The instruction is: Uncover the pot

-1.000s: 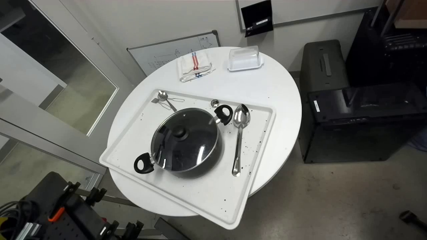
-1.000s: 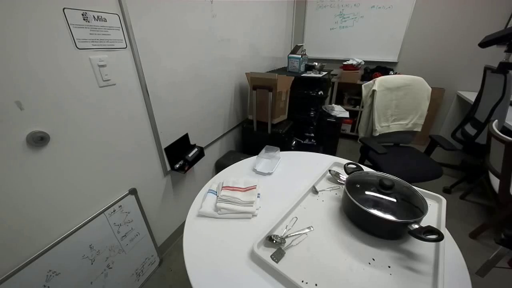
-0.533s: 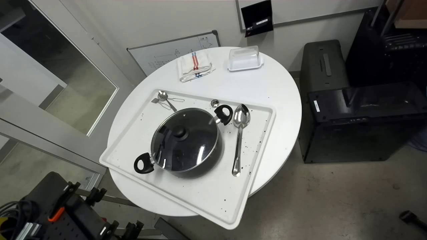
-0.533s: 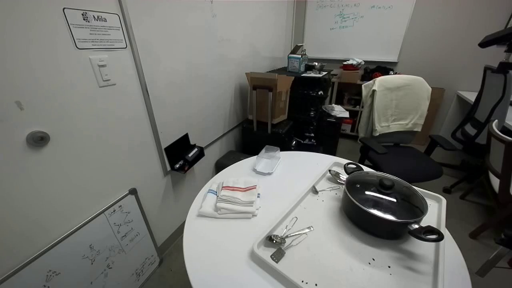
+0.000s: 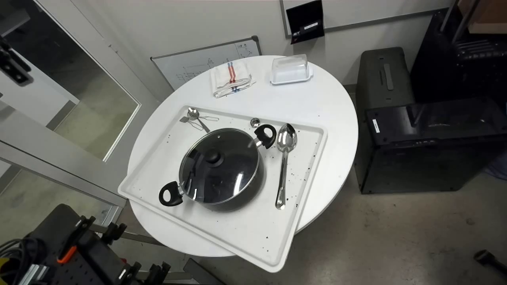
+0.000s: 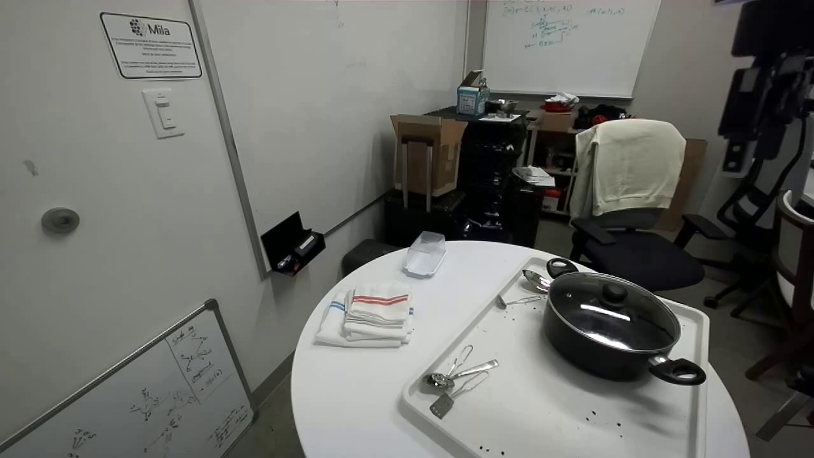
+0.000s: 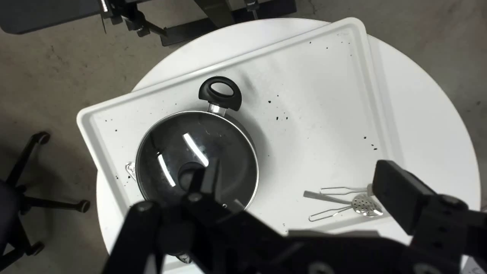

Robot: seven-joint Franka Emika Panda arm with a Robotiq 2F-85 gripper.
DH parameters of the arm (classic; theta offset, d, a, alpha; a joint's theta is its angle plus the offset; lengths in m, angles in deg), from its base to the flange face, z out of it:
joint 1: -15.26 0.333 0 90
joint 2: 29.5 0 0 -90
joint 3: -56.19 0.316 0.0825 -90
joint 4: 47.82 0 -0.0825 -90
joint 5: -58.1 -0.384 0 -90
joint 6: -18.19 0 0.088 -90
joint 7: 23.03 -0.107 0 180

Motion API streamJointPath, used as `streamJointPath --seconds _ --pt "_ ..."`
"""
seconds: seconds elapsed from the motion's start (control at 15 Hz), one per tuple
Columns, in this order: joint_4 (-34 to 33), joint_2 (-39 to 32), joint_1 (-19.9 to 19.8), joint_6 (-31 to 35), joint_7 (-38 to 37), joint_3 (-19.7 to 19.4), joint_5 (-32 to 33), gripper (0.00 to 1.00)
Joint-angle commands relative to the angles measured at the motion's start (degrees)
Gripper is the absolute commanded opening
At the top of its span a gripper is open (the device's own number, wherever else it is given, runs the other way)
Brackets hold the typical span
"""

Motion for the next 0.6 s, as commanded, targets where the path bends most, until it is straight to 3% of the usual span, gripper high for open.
streamJointPath --seconds 0.0,0.53 --pt "-0.2 -5.4 -1.5 4.2 1.4 -2.6 2.0 1.00" --pt "-0.9 -18.7 -3.5 14.4 3.9 -8.5 2.8 1.00"
